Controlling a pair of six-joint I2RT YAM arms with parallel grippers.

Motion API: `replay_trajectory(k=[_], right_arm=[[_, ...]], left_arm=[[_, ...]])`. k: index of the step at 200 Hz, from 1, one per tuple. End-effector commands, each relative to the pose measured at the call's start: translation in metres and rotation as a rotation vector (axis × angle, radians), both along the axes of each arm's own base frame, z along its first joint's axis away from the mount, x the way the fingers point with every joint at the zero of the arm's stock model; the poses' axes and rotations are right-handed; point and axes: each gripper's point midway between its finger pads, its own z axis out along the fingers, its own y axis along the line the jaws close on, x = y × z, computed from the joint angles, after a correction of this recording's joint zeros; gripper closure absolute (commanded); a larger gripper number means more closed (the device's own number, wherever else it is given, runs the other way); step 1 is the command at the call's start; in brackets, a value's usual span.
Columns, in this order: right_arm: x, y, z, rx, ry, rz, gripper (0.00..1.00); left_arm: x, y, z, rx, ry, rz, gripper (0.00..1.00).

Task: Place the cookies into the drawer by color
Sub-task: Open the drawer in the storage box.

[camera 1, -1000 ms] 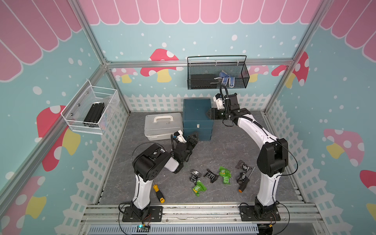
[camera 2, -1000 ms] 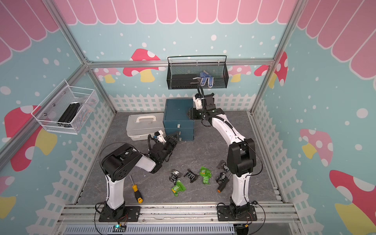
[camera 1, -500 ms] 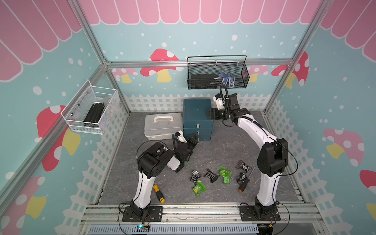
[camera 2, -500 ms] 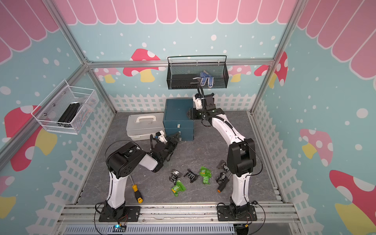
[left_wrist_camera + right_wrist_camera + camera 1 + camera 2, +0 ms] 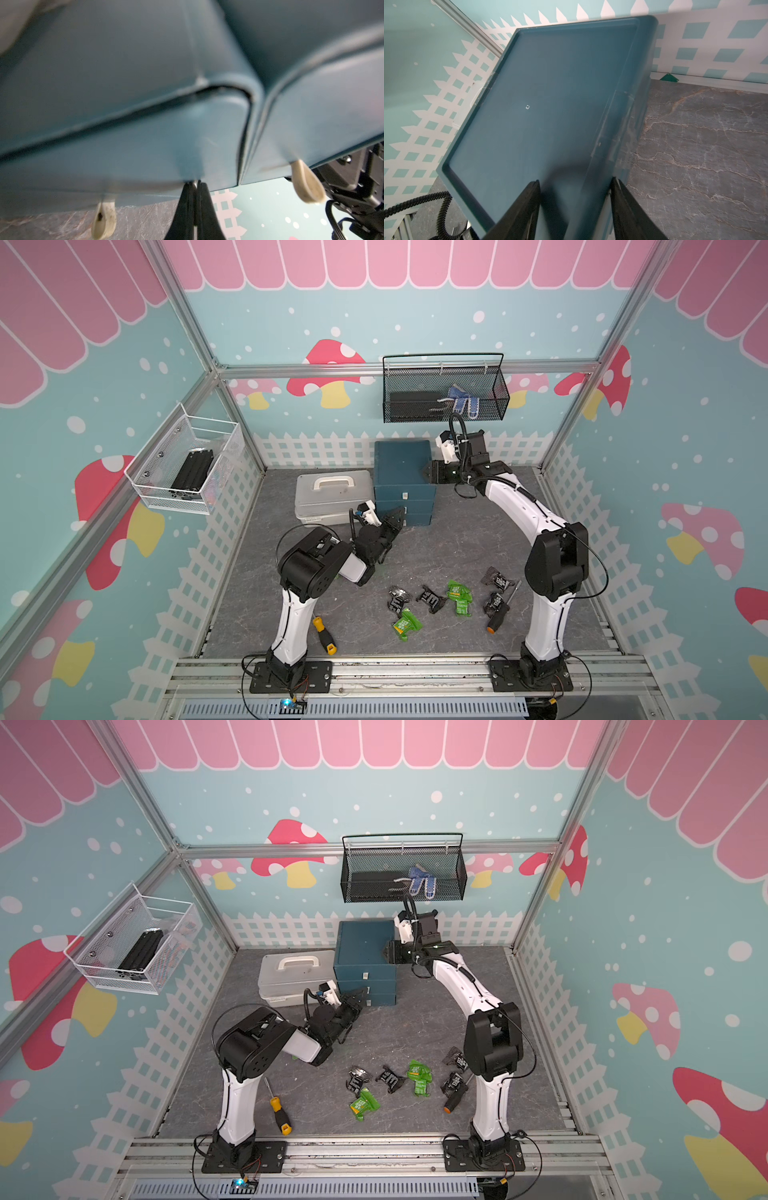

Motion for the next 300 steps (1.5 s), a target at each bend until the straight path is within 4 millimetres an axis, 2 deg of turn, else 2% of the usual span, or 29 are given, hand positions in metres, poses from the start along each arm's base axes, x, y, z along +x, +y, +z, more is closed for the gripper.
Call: replay_trajectory(k=[1,50,84,112,153,167,190,213,240,253,280,293,300], right_arm=[[-0.009,0.009,-0.022,-0.011,0.061,0.044,0.44],[-0.009,0.008,-0.024,-0.015,0.078,0.031,0.44],[-0.014,0.009,-0.020,-0.003,0.085,0.042,0.44],[-0.017,0.007,-0.018,-0.007,0.085,0.037,0.44],[-0.021,0.006,-0.014,-0.001,0.082,0.037,0.44],[-0.022,0.005,-0.014,0.000,0.083,0.036,0.44],[-0.023,0.005,-0.012,0.000,0.080,0.033,0.44],[-0.025,0.004,-0.010,-0.002,0.077,0.029,0.44],[-0.027,0.006,-0.008,0.004,0.075,0.031,0.44],[-0.028,0.007,-0.007,0.004,0.072,0.034,0.43],[-0.029,0.009,-0.006,0.007,0.074,0.037,0.43],[-0.030,0.010,-0.006,0.009,0.074,0.039,0.43],[-0.030,0.010,-0.005,0.009,0.073,0.041,0.43]], left_arm=[[-0.013,0.004,0.029,-0.042,-0.079,-0.020,1.00],[-0.072,-0.001,0.031,-0.019,-0.054,-0.091,1.00],[-0.106,0.002,0.017,0.005,-0.007,-0.107,1.00],[-0.132,0.005,0.027,0.038,-0.028,-0.108,1.00],[-0.152,0.007,0.024,0.091,-0.001,-0.126,1.00],[-0.151,0.005,0.014,0.119,0.022,-0.132,1.00],[-0.148,-0.012,-0.004,0.133,0.058,-0.183,1.00],[-0.148,-0.004,-0.006,0.106,0.043,-0.156,1.00],[-0.147,-0.010,-0.010,0.130,0.052,-0.183,1.00],[-0.146,-0.005,-0.006,0.114,0.030,-0.174,0.87],[-0.144,0.006,-0.008,0.105,0.031,-0.157,0.37],[-0.144,0.007,-0.008,0.102,0.025,-0.160,0.25],[-0.144,0.006,-0.008,0.101,0.022,-0.163,0.24]])
